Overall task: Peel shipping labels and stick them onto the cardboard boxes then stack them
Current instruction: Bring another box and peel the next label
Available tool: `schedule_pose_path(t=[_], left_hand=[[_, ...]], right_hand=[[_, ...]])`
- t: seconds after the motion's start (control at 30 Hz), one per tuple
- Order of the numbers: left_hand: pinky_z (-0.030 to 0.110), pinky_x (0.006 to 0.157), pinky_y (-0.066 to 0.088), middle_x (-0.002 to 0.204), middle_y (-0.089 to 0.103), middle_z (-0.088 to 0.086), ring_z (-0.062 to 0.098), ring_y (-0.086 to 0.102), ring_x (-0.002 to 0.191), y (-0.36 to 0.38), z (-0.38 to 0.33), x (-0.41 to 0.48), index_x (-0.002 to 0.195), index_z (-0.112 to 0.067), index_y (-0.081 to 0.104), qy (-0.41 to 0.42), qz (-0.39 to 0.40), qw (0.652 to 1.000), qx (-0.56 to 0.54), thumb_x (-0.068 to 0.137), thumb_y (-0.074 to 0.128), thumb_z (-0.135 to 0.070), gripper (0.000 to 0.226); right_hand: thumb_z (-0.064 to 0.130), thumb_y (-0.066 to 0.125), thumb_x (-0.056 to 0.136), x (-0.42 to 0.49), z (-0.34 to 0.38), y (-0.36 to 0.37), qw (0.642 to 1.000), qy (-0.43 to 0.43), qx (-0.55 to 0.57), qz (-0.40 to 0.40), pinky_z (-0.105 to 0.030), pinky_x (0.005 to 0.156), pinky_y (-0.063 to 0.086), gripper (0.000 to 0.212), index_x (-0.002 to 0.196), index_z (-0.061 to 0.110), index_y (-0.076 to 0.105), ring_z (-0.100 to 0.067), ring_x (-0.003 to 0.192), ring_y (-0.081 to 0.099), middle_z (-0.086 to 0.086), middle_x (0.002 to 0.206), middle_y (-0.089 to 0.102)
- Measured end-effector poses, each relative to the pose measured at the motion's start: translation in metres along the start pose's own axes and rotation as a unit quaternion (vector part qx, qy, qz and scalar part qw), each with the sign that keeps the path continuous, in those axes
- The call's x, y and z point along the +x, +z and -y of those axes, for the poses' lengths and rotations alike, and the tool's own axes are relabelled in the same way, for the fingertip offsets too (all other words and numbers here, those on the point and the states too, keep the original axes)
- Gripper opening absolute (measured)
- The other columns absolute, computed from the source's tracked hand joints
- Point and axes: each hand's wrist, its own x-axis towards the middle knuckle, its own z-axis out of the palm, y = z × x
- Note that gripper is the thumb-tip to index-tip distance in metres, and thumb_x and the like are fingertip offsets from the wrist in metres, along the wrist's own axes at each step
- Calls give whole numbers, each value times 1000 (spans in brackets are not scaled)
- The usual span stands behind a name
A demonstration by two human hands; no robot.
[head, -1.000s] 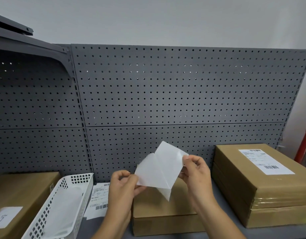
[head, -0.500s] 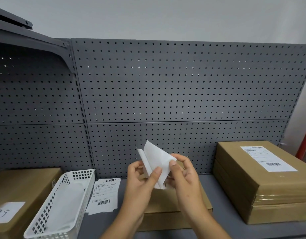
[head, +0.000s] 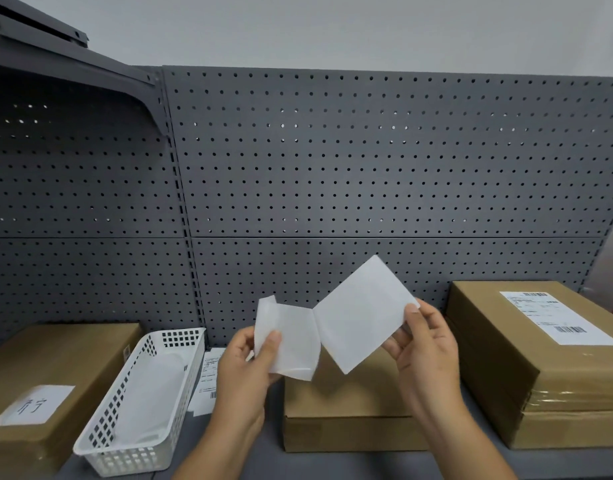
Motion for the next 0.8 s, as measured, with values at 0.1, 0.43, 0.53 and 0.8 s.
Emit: schedule_pose_path(t=[0.1, 0.43, 0.53, 0.8], left_hand=[[31, 66, 61, 104, 75, 0, 18, 73, 93, -19, -8, 8, 107, -17, 66, 39, -69, 996, 49, 101, 65, -13, 7], [49, 98, 40, 131, 53, 10, 36, 40, 122, -128, -33, 40, 119, -15, 72, 204, -142, 811, 529, 102, 60, -27, 24], [48, 83, 36, 118, 59, 12, 36, 42, 102, -158, -24, 54, 101, -14, 77, 210, -139, 667, 701, 96, 67, -28, 18], [35, 72, 53, 112, 67, 0, 19, 61, 84, -185, -5, 78, 145, -26, 34, 59, 45, 586, 807, 104, 47, -23, 43]], right_hand=[[19, 50, 107, 5, 2, -5, 999, -16, 7, -27, -28, 66, 62, 9, 106, 17, 58, -15, 83, 74, -2, 98, 78], [22, 47, 108, -4, -14, 2, 998, -16, -61, 4, -38, 81, 56, 18, 103, 14, 62, -19, 93, 71, -2, 101, 77], [22, 48, 108, -6, -18, 4, 997, -15, -73, 13, -36, 79, 55, 19, 99, 15, 63, -17, 92, 70, 0, 99, 76], [23, 48, 108, -10, -29, 14, 996, -11, -89, 18, -33, 75, 54, 20, 103, 14, 65, -16, 90, 71, 0, 99, 77]])
